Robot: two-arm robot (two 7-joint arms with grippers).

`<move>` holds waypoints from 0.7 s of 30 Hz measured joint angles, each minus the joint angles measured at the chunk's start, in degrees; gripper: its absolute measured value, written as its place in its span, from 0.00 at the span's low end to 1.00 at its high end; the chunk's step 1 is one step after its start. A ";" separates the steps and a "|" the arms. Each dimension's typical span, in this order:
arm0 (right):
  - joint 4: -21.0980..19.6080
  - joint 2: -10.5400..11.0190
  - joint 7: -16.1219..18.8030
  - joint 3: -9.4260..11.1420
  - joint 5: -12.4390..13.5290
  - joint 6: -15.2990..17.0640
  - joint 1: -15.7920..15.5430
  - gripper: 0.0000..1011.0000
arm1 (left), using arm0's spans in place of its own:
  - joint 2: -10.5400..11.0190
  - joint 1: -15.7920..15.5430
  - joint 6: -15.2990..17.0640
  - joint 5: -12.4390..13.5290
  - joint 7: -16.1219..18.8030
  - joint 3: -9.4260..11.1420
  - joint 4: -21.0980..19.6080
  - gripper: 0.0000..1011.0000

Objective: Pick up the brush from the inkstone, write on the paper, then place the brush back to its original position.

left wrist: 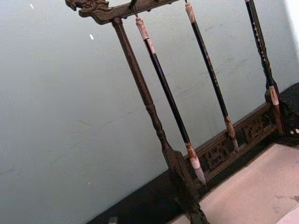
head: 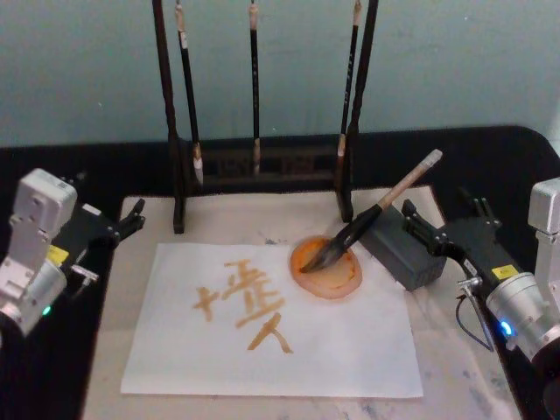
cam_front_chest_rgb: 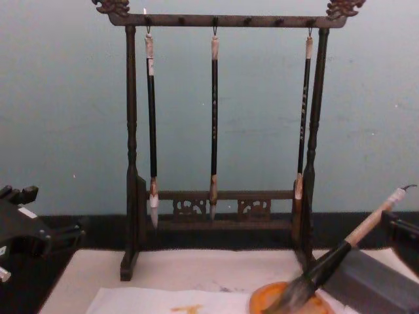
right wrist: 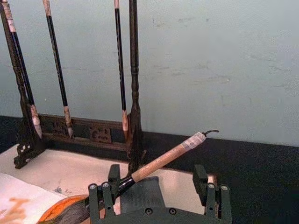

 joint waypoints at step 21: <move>0.00 0.00 0.00 0.00 0.00 0.01 0.00 0.99 | 0.00 0.00 0.00 0.00 0.00 0.00 0.00 1.00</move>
